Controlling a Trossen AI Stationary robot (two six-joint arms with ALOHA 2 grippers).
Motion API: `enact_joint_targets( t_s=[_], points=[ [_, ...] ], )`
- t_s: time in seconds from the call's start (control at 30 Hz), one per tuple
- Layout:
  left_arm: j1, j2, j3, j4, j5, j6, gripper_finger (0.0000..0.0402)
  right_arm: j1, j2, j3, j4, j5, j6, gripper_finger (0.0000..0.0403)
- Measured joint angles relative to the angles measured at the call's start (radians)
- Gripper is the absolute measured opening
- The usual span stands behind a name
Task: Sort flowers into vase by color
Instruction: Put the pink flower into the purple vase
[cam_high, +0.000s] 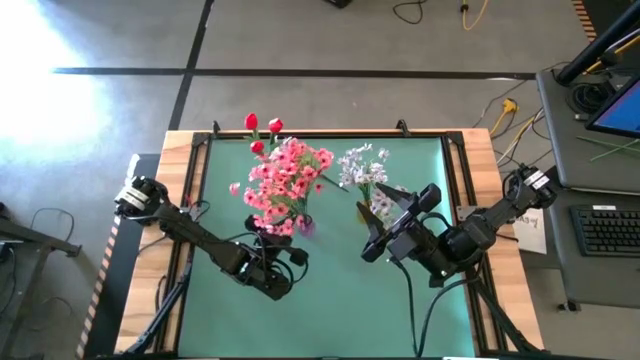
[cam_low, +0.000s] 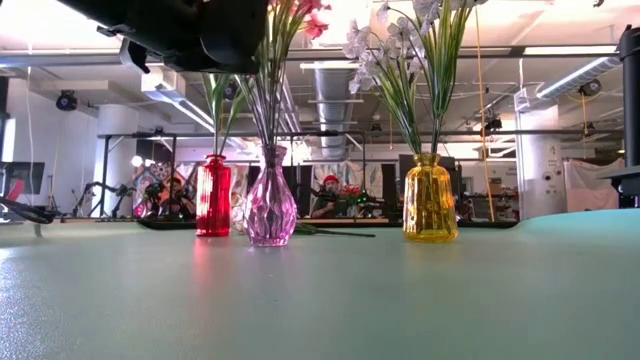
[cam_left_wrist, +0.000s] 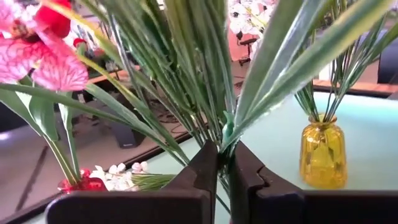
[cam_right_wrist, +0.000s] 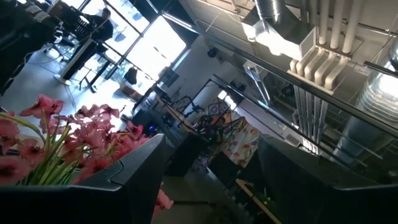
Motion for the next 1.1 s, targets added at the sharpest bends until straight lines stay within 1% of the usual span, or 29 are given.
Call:
enact_joint_targets(
  t_s=[0.2,0.67,1.1],
  points=[
    [0.005,0.0,0.0,0.0,0.001,0.071,0.0002,0.0,0.0,0.0,0.0,0.0,0.003,0.0249],
    [0.029,-0.002,0.0,0.0,0.06,0.073,0.0002,0.0,0.0,0.0,0.0,0.0,0.004,0.0249],
    [0.027,-0.002,0.0,0.0,0.059,0.07,0.0002,0.0,0.0,0.0,-0.003,0.002,0.004,0.0249]
  ],
)
